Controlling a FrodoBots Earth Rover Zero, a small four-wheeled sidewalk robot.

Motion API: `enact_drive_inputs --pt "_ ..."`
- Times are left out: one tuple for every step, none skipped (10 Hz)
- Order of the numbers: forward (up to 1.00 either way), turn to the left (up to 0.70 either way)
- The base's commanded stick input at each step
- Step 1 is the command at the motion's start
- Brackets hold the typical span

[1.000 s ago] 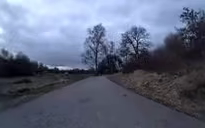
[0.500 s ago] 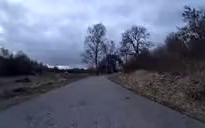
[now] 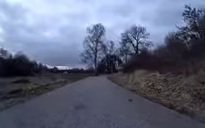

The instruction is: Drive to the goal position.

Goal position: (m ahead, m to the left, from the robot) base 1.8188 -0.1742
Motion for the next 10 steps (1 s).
enact_drive_inputs --pt "0.50 0.00" --pt "0.50 0.00" --pt "0.50 0.00" --pt "0.50 0.00" --pt "0.50 0.00" --pt "0.50 0.00" --pt "0.50 0.00" --pt "0.50 0.00" --pt "0.50 0.00" --pt "0.50 0.00"
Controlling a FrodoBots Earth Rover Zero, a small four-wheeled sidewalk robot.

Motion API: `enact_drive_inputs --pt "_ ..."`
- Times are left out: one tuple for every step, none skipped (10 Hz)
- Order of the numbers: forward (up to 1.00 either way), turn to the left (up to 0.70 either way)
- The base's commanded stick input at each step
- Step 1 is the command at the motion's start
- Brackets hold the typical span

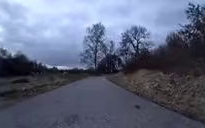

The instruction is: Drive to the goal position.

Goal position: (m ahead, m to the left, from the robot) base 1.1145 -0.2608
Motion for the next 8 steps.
enact_drive_inputs --pt "0.50 0.00" --pt "0.50 0.00" --pt "0.50 0.00" --pt "0.50 0.00" --pt "0.50 0.00" --pt "0.50 0.00" --pt "0.50 0.00" --pt "0.50 0.07"
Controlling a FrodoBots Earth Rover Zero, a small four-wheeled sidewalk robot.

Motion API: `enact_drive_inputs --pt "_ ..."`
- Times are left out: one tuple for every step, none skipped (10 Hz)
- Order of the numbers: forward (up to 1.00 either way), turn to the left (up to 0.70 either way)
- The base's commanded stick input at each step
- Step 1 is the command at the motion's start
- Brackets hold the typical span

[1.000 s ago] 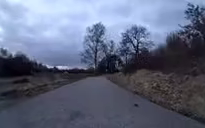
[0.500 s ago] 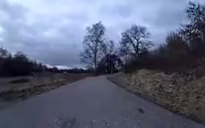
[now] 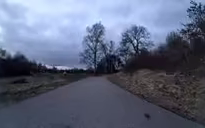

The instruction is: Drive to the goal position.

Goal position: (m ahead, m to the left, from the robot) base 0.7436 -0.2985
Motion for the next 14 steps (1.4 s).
enact_drive_inputs --pt "0.50 0.34" --pt "0.50 0.49" --pt "0.50 0.50" --pt "0.50 0.50" --pt "0.50 0.50" --pt "0.50 0.50" --pt "0.50 0.32" --pt "0.50 0.00" --pt "0.50 0.00" --pt "0.50 0.00" --pt "0.50 0.00" --pt "0.50 0.00" --pt "0.50 0.00" --pt "0.50 0.00"
